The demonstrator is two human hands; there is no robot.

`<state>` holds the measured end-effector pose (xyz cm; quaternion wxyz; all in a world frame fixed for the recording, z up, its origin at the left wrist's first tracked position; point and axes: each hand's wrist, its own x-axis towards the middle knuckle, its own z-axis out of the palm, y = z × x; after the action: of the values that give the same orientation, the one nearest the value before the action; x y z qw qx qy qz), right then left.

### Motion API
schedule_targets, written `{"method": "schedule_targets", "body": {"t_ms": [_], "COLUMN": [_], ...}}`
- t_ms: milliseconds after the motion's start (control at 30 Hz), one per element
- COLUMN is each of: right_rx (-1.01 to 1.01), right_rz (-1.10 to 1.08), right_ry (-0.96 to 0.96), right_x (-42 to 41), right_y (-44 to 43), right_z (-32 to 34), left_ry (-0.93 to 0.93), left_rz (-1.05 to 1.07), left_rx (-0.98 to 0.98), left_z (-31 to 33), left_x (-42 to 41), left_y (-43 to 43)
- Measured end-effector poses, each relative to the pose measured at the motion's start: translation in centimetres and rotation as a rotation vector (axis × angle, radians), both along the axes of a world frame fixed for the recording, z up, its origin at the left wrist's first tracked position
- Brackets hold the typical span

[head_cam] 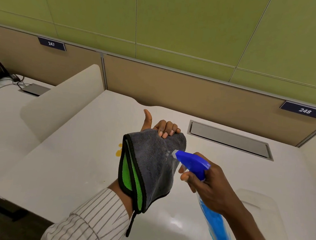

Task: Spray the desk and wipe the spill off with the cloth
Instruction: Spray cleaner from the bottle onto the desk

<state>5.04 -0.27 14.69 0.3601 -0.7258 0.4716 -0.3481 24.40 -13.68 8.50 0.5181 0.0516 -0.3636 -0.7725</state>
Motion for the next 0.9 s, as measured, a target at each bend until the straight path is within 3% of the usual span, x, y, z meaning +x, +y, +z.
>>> {"method": "schedule_targets", "body": {"t_ms": [333,567,900], "right_rx": [0.002,0.022,-0.168], "right_rz": [0.028,-0.080,-0.416], "right_ry": [0.014,-0.226,-0.438], "right_x": [0.4,-2.0,-11.3], "right_y": [0.0,1.0,1.8], "right_z": [-1.0,-1.5,-0.5], "left_ry": [-0.031,-0.071,-0.028], "left_rz": [0.029,-0.037,-0.195], "left_rx": [0.028,-0.021,-0.019], "left_z": [0.2,0.5,0.2], "left_x": [2.0,2.7,0.9], "left_y": [0.2,0.0,2.2]}}
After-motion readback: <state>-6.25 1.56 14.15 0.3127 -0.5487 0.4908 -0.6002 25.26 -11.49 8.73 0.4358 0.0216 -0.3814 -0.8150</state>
